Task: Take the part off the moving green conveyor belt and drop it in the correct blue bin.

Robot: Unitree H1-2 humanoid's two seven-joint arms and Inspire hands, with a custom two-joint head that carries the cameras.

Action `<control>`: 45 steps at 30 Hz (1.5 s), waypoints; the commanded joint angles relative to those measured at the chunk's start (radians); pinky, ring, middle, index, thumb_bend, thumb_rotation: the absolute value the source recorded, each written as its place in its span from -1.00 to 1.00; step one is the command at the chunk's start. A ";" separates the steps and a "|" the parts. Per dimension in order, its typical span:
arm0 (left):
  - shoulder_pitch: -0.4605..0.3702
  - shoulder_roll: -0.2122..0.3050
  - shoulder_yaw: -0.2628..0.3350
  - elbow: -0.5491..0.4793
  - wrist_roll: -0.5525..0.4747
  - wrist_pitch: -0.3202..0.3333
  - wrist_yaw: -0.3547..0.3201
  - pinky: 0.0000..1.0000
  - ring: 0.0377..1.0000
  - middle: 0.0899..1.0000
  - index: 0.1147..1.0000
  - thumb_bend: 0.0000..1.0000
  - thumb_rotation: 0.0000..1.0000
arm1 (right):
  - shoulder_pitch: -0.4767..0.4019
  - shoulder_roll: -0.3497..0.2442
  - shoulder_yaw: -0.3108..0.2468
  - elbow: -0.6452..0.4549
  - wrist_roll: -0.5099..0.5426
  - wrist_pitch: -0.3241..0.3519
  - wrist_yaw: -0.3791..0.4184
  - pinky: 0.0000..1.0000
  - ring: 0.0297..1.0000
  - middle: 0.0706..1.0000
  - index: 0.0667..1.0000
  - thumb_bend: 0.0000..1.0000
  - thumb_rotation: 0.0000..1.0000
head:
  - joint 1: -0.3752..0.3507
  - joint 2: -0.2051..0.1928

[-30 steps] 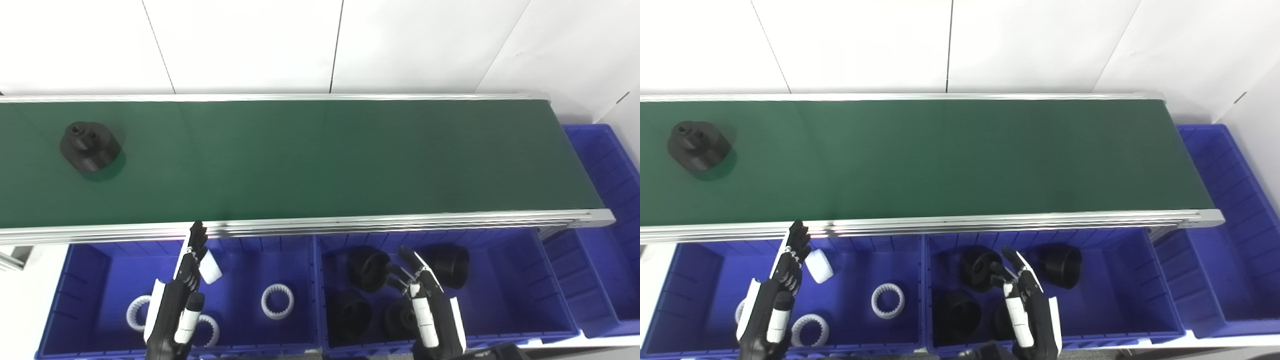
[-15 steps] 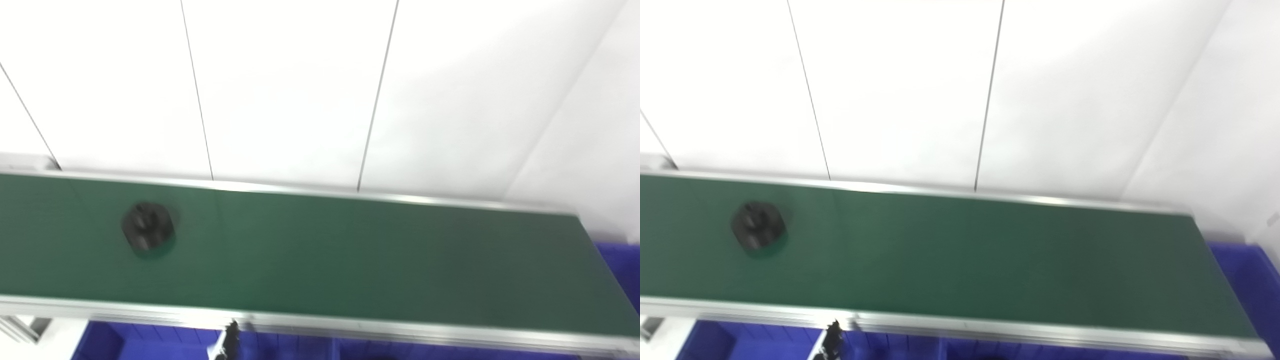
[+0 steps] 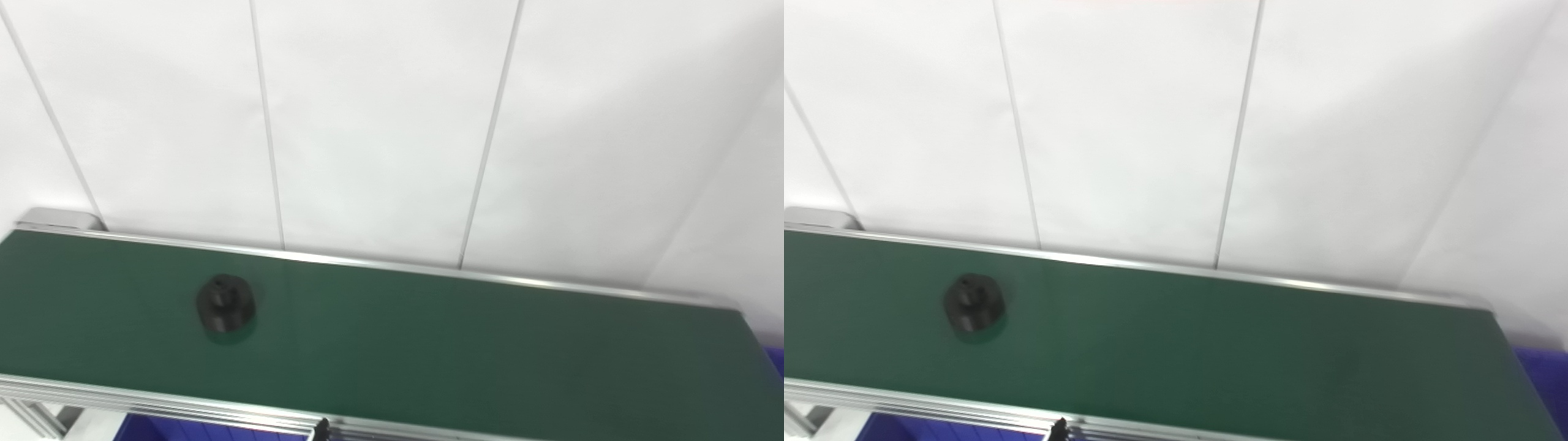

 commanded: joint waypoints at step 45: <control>-0.001 -0.041 0.039 -0.110 -0.017 0.025 -0.030 0.80 0.87 0.99 1.00 0.76 0.71 | -0.544 -0.301 0.406 -0.510 -0.793 0.480 -0.283 0.28 0.57 0.79 0.74 0.92 -0.34 | -0.113 0.144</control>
